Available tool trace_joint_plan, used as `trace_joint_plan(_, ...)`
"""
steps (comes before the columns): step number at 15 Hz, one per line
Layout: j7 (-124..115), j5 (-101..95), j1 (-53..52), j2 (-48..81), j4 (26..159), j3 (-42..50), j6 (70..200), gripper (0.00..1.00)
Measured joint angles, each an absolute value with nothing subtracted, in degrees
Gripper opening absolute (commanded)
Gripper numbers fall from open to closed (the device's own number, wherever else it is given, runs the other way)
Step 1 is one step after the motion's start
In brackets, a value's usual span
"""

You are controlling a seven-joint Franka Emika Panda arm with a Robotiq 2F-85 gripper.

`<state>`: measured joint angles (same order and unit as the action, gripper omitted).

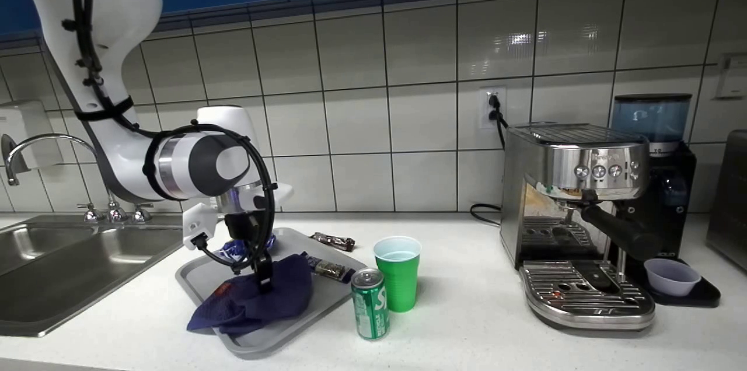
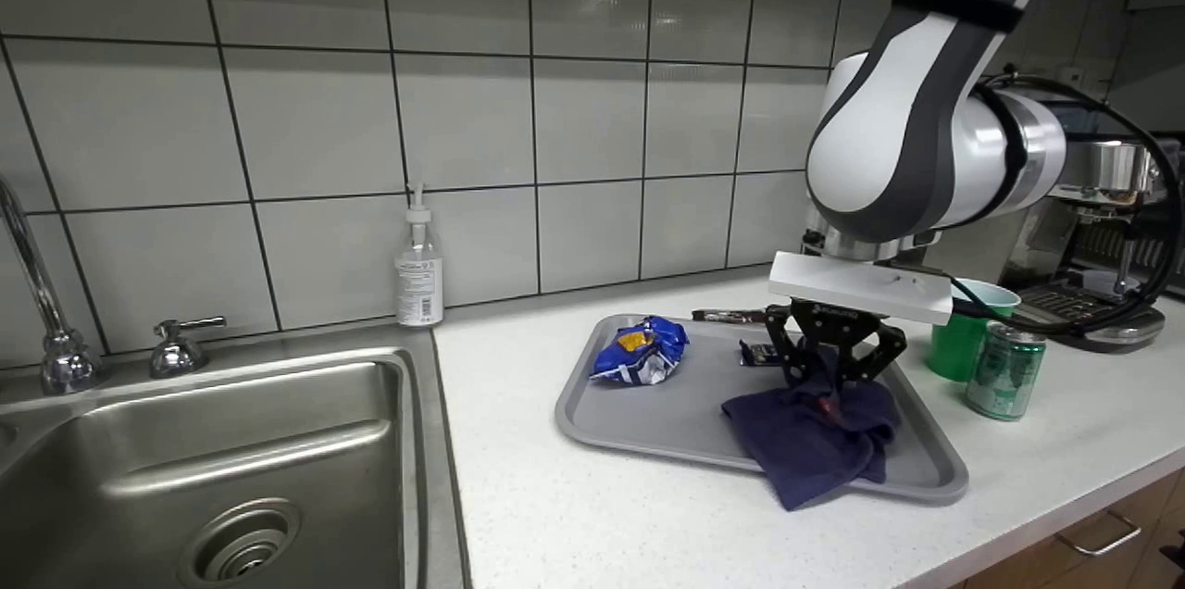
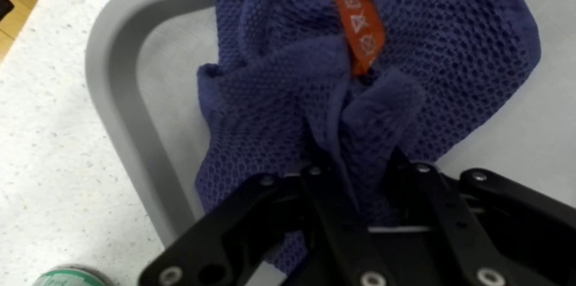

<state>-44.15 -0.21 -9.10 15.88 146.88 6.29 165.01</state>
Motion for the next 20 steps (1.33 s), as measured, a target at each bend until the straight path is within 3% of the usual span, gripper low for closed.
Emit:
trace_joint_plan(5, -44.2, -0.2, -10.6, 16.1, 146.8, 7.2, 165.1, 0.99)
trace_joint_plan(14, -40.4, -0.4, -12.2, 12.4, 148.7, 6.4, 166.6, 1.0)
trace_joint_plan(20, -28.5, 4.9, -11.0, 6.2, 153.7, 0.0, 166.4, 1.0)
